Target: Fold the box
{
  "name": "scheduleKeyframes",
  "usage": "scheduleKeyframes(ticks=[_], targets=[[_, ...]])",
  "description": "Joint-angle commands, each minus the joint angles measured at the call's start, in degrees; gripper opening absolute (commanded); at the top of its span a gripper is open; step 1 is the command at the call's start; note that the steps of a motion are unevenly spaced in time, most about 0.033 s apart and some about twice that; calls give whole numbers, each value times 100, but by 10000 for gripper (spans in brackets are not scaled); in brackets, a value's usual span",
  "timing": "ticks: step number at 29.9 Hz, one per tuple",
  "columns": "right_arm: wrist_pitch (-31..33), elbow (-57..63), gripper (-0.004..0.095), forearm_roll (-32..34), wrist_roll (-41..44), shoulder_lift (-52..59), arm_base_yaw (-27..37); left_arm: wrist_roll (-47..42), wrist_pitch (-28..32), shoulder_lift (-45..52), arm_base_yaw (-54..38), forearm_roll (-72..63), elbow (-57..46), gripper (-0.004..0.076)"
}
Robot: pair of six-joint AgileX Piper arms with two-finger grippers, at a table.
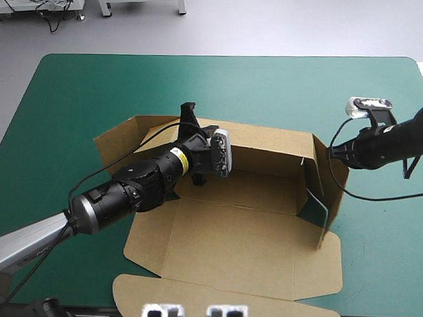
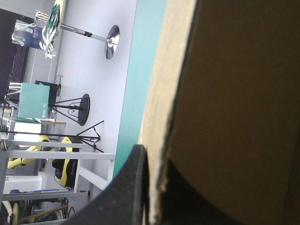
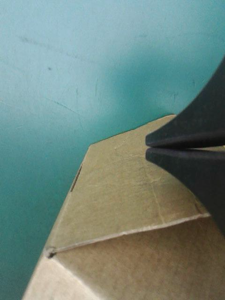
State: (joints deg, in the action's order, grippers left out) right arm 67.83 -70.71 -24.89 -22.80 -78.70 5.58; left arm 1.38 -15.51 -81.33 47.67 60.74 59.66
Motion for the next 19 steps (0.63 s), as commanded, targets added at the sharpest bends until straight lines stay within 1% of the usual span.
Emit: scheduleKeyframes(ticks=[1,5,8,12,16,19], targets=[[-716,496,-17,-746,-341,474,12,-170,-18,109,12,-105,105,-9],[-993,1038,-17,-899,-512,668,12,-138,-27,109,12,-105,105,-9],[-1373,1369,-17,-1008,-569,763,12,-170,-27,109,12,-105,57,-9],[-1864,1804,-17,-1607,-968,921,12,-138,-104,45,12,-81,-52,-9],[-2155,2224,-17,-2128,-1424,1158,12,-170,-487,-194,12,-77,-72,-9],[-2321,2477,-17,-2390,-1682,1379,12,-202,-483,-318,12,-77,-72,-9]])
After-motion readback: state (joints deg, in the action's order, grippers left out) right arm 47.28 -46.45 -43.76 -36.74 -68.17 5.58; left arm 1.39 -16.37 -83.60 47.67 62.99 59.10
